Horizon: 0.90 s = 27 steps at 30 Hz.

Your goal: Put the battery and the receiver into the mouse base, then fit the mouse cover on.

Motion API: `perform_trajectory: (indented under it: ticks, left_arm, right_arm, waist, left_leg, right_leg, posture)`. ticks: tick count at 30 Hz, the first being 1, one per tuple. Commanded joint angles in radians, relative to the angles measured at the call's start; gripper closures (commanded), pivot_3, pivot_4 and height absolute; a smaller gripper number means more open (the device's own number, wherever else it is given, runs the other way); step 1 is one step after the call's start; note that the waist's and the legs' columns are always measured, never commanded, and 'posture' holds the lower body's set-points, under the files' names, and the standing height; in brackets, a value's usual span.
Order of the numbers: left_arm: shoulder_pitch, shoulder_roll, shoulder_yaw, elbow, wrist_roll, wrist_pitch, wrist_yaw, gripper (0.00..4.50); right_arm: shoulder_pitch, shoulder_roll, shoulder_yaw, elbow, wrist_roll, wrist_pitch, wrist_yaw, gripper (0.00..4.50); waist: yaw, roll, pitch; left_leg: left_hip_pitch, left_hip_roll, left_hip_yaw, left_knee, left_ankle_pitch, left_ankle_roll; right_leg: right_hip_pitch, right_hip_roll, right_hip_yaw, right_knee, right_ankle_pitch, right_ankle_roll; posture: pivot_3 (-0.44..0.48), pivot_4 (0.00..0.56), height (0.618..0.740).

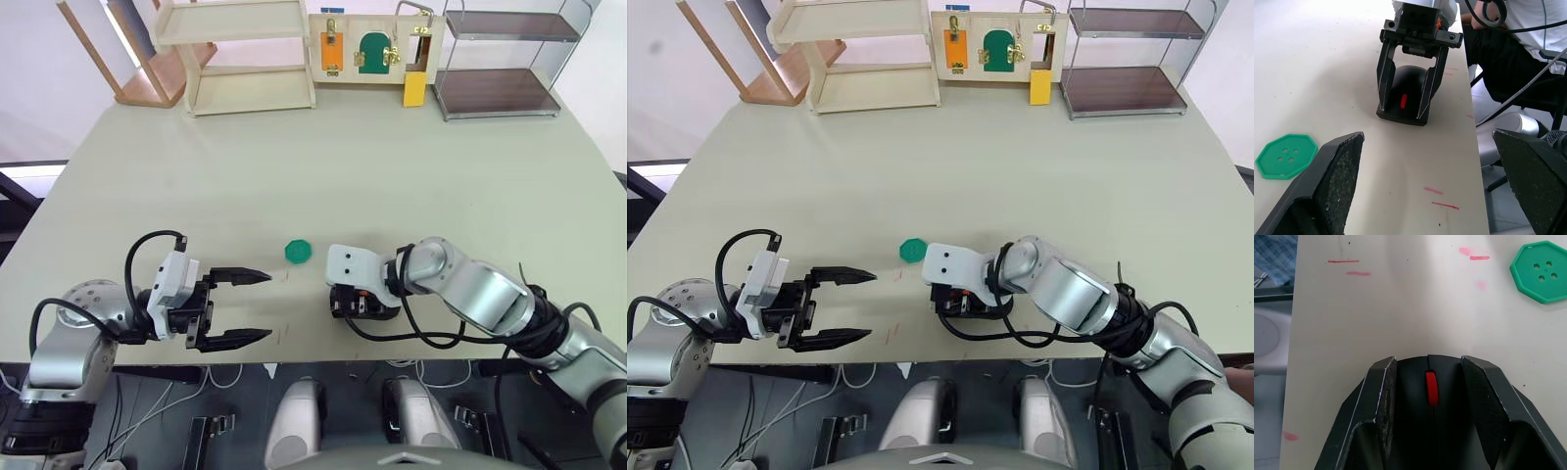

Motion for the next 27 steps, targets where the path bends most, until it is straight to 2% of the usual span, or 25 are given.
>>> perform_trajectory:
  ticks: [1,8,13,16,21,27]
  left_arm:
    - [-0.004,0.007,0.012,-0.007,-0.005,-0.014,-0.011,0.00]
    - [-0.002,-0.010,0.041,-0.020,-0.050,-0.016,-0.023,0.00]
    - [-0.002,-0.013,0.062,-0.005,-0.066,-0.039,-0.048,0.00]
    - [-0.012,-0.016,0.079,0.021,-0.073,-0.071,-0.080,0.00]
    - [-0.024,-0.002,0.091,0.067,-0.074,-0.104,-0.127,0.00]
    - [-0.049,0.016,0.076,0.096,-0.062,-0.132,-0.144,0.00]
  right_arm:
    - [0.034,0.006,-0.043,-0.008,0.013,-0.001,-0.012,2.33]
    - [0.146,0.021,-0.277,-0.078,0.130,-0.111,0.013,2.33]
    - [0.266,-0.046,-0.424,-0.124,0.212,-0.171,0.058,2.33]
    - [0.377,-0.095,-0.496,-0.117,0.241,-0.314,0.131,2.33]
    - [0.497,-0.140,-0.547,-0.076,0.250,-0.461,0.202,2.33]
    - [0.590,-0.081,-0.551,0.063,0.212,-0.699,0.227,2.33]
  waist:
    - [-0.001,0.000,0.000]
    - [-0.002,0.000,0.000]
    - [0.000,0.000,0.000]
    - [0.001,0.000,0.000]
    - [-0.004,0.000,0.000]
    - [-0.001,-0.001,0.000]
  left_leg:
    - [0.000,0.000,0.000,0.000,0.000,0.000]
    - [-0.001,0.000,0.000,0.000,0.000,0.000]
    - [-0.001,0.000,-0.001,0.000,0.000,0.000]
    - [0.000,0.000,0.000,0.000,0.000,0.000]
    - [0.000,0.000,0.000,0.000,0.000,0.000]
    - [0.001,0.001,-0.001,0.000,0.000,0.000]
  right_leg:
    - [0.000,0.000,0.000,0.000,0.000,0.000]
    - [0.000,0.000,0.000,0.000,0.000,0.000]
    - [0.000,0.000,-0.001,0.000,0.000,0.000]
    - [0.000,0.000,0.000,-0.001,0.000,0.000]
    - [0.000,0.001,0.000,0.000,0.000,0.000]
    - [0.001,0.002,0.000,0.000,0.000,0.000]
  posture:
    - [0.000,0.150,0.740]
    - [0.000,0.150,0.740]
    - [0.000,0.150,0.740]
    - [0.000,0.150,0.740]
    - [0.000,0.150,0.740]
    - [0.000,0.150,0.740]
